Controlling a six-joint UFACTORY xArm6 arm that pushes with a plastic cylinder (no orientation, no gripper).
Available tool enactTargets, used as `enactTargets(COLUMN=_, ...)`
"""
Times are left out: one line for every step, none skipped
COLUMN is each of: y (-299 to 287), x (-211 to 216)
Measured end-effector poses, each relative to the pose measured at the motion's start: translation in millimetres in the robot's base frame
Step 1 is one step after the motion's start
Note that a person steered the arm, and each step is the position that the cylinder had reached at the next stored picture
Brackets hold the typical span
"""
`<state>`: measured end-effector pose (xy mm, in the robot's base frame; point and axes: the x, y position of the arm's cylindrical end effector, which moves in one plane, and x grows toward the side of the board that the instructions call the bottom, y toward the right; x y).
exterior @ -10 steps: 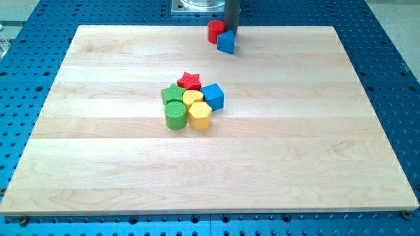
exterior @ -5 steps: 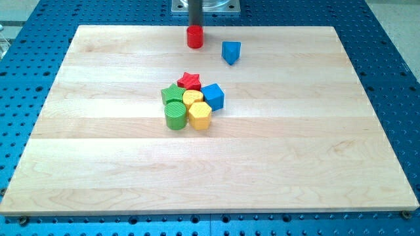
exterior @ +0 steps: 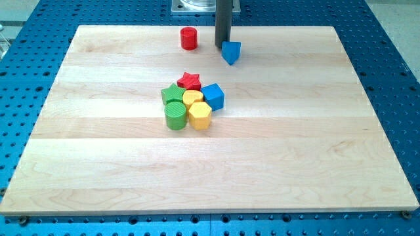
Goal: Move the red circle diagonally to the top left of the green star
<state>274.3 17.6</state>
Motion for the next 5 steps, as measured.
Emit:
enactTargets(y=-13.4, x=-23.5)
enactTargets(y=-38.5, x=-51.4)
enactTargets(y=-117.0, x=-21.8)
enactTargets(y=-125.5, x=25.4)
enactTargets(y=-125.5, x=25.4)
